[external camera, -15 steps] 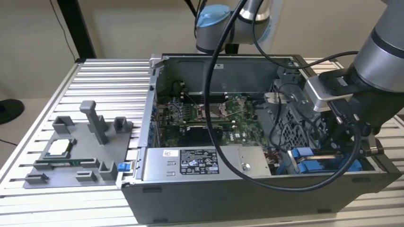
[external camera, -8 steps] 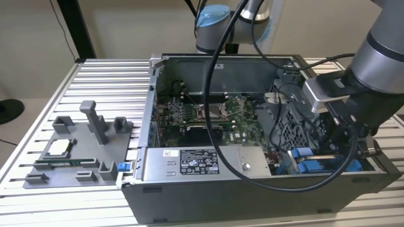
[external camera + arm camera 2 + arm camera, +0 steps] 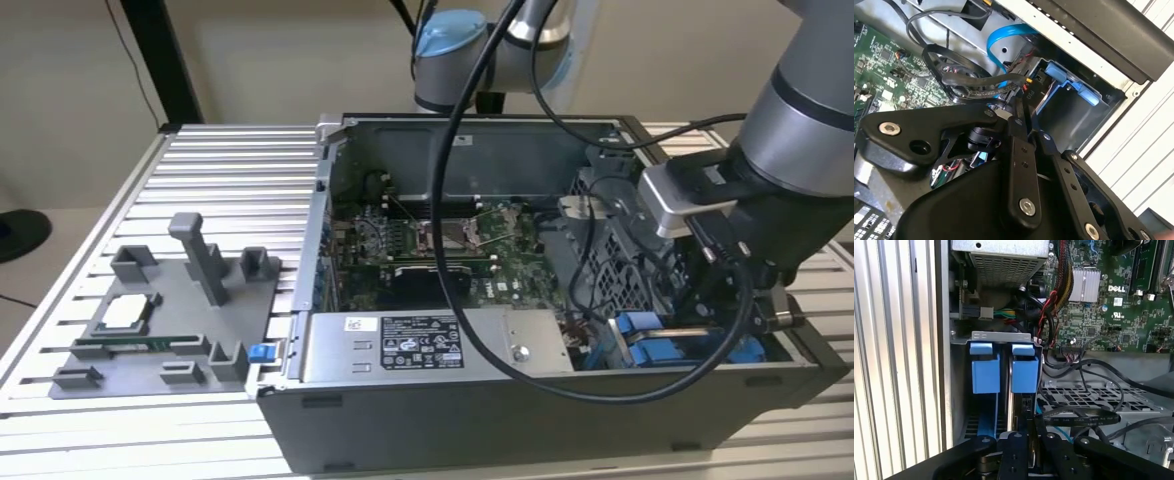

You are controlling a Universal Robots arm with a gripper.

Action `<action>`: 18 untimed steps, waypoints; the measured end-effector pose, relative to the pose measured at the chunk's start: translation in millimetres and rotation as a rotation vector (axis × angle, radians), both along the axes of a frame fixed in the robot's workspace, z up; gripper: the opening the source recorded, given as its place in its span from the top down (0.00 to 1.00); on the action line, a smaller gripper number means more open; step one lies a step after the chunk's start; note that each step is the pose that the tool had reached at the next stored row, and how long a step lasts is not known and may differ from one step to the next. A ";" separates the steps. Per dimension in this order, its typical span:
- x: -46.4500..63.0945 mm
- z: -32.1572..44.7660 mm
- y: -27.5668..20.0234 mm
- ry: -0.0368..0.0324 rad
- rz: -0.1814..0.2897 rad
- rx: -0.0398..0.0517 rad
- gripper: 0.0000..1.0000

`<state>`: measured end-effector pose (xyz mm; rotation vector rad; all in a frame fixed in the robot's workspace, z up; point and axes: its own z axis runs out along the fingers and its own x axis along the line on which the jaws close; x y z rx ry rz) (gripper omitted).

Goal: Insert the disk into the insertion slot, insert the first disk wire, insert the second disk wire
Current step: 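Insert the second disk wire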

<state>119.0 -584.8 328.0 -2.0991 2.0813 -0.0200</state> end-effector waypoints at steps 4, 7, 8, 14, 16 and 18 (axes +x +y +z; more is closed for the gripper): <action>0.1 -2.7 -0.4 -0.0003 0.000 0.0047 0.00; 0.0 -2.4 -0.6 -0.0003 0.000 0.0041 0.00; 0.0 -2.3 -0.6 -0.0002 0.000 0.0040 0.00; 0.0 2.6 -0.7 -0.0001 0.000 0.0043 0.00; 0.0 6.6 -0.6 -0.0001 0.000 0.0041 0.00; 0.0 11.1 -0.6 -0.0001 0.000 0.0039 0.00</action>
